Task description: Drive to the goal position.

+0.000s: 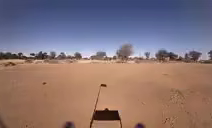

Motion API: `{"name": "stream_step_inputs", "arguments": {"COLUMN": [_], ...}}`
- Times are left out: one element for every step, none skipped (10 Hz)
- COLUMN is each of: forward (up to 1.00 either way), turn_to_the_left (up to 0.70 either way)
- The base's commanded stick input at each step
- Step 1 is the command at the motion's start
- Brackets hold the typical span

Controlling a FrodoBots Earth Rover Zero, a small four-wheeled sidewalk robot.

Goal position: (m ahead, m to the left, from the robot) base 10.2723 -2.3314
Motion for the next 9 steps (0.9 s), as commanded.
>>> {"name": "stream_step_inputs", "arguments": {"forward": [0.50, 0.50, 0.50, 0.50, 0.50, 0.50, 0.50, 0.50, 0.50], "turn_to_the_left": [0.00, 0.00, 0.00, 0.00, 0.00, 0.00, 0.00, 0.00, 0.00]}}
